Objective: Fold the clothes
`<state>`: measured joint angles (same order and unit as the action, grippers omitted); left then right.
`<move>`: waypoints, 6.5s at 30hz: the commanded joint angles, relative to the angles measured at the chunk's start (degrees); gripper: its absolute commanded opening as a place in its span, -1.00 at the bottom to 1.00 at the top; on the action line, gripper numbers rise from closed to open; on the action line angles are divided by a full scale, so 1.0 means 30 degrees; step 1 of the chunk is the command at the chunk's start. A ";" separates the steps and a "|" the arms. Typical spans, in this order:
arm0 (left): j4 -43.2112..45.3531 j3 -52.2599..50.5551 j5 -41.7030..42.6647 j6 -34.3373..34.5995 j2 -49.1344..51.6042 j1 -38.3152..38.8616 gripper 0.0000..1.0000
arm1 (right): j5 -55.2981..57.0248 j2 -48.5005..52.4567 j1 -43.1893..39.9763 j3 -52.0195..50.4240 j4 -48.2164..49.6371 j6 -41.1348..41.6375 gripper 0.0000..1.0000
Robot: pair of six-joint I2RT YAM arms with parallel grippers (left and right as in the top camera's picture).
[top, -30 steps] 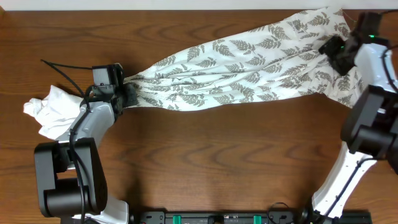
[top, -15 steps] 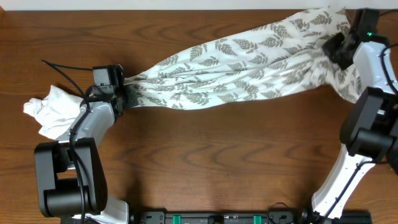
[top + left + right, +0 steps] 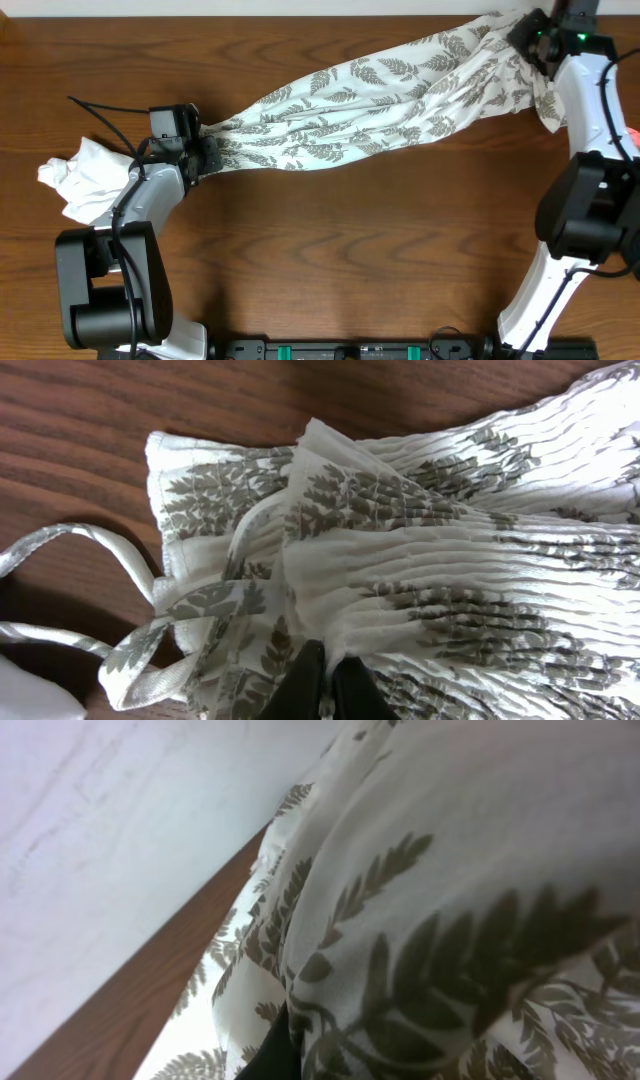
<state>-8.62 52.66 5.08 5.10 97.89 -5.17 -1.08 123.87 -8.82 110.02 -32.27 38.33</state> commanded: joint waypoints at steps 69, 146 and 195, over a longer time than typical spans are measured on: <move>-0.5005 0.0401 0.0954 -0.0102 -0.4073 0.1326 0.24 | 0.4940 0.0707 0.0532 -0.0102 -1.1846 -0.7941 0.04; -0.4116 0.0401 0.0095 -0.0095 0.0284 0.1282 -0.88 | 0.7191 0.0372 -0.5574 -0.2965 -0.4998 -1.1468 -0.86; -0.3876 0.2135 -0.0991 0.0896 -0.0299 0.1290 0.20 | -0.5289 -0.0328 0.0991 0.2164 -1.2560 -1.3661 0.34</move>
<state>-20.40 57.95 5.26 11.00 97.08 -1.28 -16.53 124.20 -5.26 115.55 -69.80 -1.96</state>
